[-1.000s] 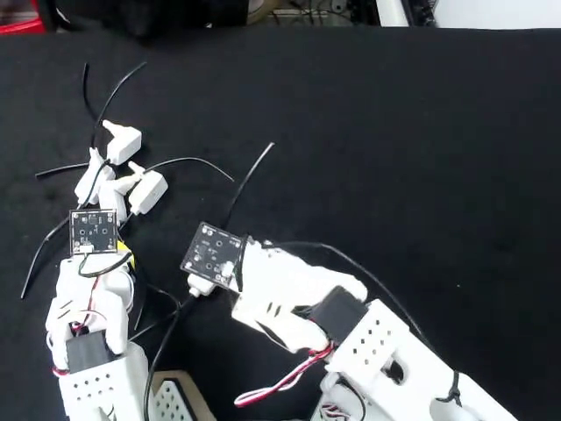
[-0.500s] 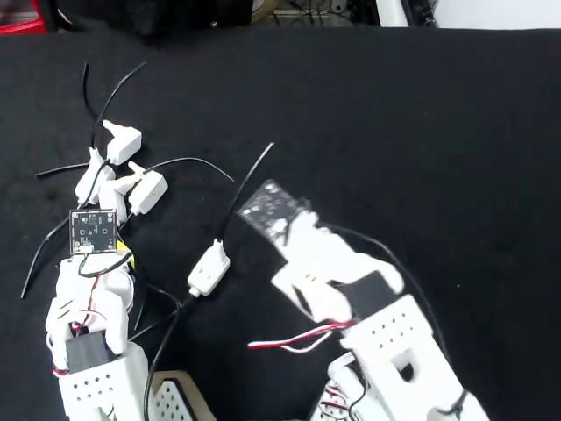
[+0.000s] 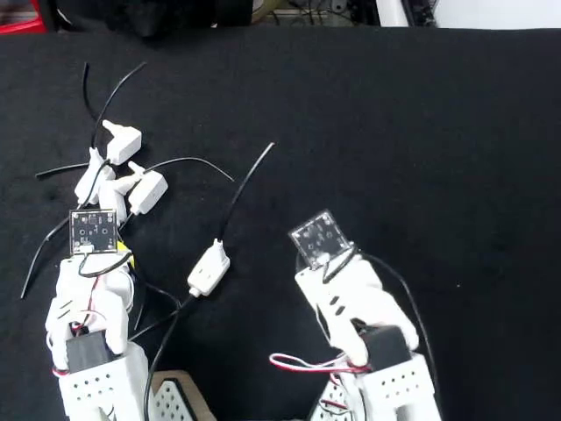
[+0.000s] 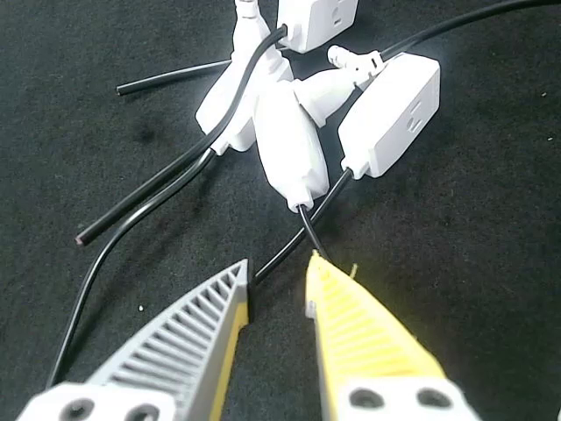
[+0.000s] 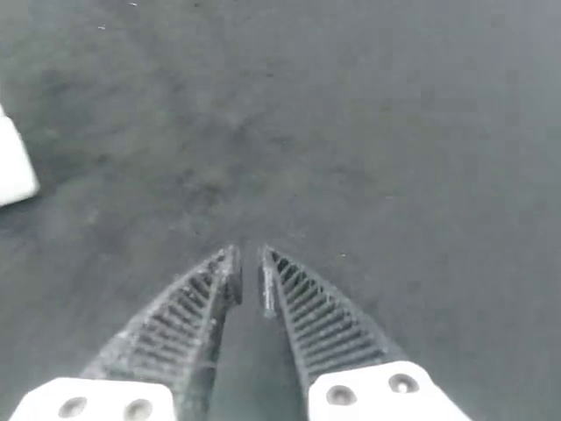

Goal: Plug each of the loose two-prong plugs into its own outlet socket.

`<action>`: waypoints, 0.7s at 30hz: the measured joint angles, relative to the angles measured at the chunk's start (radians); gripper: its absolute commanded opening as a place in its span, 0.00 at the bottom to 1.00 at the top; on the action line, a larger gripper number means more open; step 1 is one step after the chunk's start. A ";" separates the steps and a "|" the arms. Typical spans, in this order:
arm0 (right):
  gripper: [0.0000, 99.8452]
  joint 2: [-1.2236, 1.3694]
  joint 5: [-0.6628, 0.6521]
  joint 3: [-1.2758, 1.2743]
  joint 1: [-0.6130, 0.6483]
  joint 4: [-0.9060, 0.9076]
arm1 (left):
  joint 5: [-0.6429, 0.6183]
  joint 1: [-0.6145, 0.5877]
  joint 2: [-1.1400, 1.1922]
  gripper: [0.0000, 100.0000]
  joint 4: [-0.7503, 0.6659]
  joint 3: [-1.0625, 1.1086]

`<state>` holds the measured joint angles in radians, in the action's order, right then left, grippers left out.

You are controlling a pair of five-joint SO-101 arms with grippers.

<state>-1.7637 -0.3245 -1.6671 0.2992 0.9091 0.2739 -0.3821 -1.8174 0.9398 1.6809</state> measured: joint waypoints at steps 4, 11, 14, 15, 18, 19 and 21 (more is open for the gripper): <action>0.04 -0.035 0.000 -0.021 -0.002 0.031 | 0.003 0.000 0.000 0.04 0.002 0.000; 0.04 -0.035 0.000 -0.021 -0.002 0.031 | 0.003 0.000 0.000 0.04 0.097 0.000; 0.04 -0.035 0.000 -0.021 -0.006 0.031 | 0.003 0.000 0.000 0.04 0.181 0.000; 0.04 -0.035 0.000 -0.021 -0.006 0.031 | 0.003 0.000 0.000 0.04 0.218 0.000; 0.04 -0.035 0.000 -0.021 -0.006 0.048 | 0.003 0.000 0.000 0.04 0.310 0.000; 0.04 -0.035 0.000 -0.021 -0.006 0.051 | 0.002 0.000 0.000 0.04 0.316 0.000; 0.04 -0.035 0.000 -0.021 -0.006 0.054 | 0.000 0.000 0.000 0.04 0.327 0.000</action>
